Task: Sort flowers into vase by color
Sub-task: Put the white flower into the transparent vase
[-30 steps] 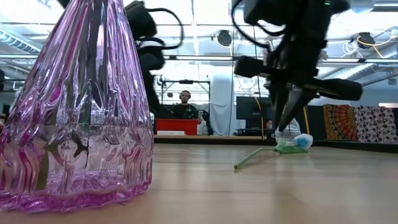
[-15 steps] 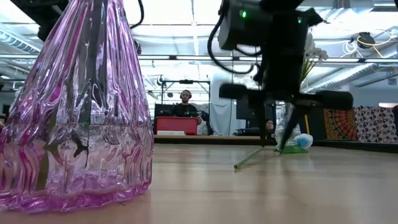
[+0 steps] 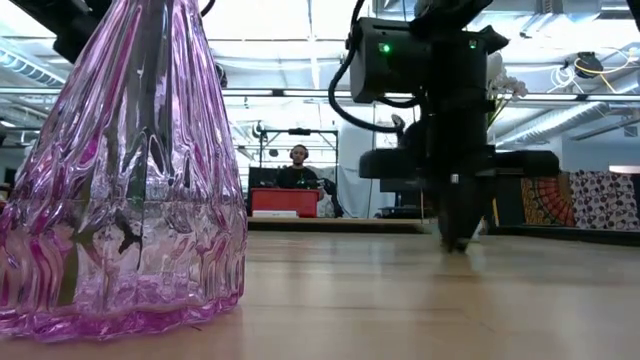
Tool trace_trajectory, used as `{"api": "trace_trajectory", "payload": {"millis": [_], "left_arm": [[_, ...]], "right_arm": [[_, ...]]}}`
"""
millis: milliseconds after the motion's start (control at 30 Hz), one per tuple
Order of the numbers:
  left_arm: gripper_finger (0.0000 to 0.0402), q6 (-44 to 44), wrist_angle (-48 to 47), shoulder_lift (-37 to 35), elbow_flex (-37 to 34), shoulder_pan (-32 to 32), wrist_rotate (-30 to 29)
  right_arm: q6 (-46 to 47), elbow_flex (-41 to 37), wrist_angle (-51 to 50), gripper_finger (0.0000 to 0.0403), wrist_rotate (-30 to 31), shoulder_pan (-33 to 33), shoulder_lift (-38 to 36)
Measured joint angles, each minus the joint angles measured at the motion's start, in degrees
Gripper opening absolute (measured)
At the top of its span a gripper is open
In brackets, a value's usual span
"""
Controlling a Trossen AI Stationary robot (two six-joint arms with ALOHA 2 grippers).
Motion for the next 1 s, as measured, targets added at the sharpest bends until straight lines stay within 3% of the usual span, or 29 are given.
{"api": "trace_trajectory", "payload": {"millis": [67, 200, 300, 433, 567, 733, 867, 1000], "left_arm": [[0.0102, 1.22, -1.58, 0.00, 0.00, 0.00, 0.01], [0.0102, 2.57, -4.46, 0.00, 0.00, 0.00, 0.00], [0.0102, 2.91, -4.53, 0.00, 0.00, 0.00, 0.00], [0.0102, 5.29, -3.94, 0.02, 0.00, 0.00, 0.04], [0.0102, 5.60, -1.23, 0.02, 0.00, 0.00, -0.02], [0.0102, 6.12, 1.83, 0.02, 0.00, 0.00, -0.59], [0.0102, 4.34, 2.19, 0.04, 0.00, 0.00, -2.73], [0.0102, -1.64, 8.43, 0.09, -0.02, 0.00, -4.40]], "right_arm": [[-7.66, -0.14, -1.27, 0.0014, -3.74, 0.19, -0.84], [-7.52, -0.32, -2.85, 0.0013, -7.85, 2.39, -1.63], [-6.27, -0.34, -3.03, 0.0005, -6.15, 5.28, -2.41], [-12.00, -1.28, -1.34, 0.0003, -5.03, 8.24, -5.47], [-11.20, -9.47, 2.23, 0.0002, -2.28, 9.72, -13.52], [-9.81, -27.82, 19.46, 0.0001, 6.90, 8.55, -30.20], [-16.80, -39.31, 32.96, 0.0001, 20.16, 6.37, -43.75], [-26.74, -45.68, 37.59, 0.0001, 31.32, 3.23, -55.47]]}}
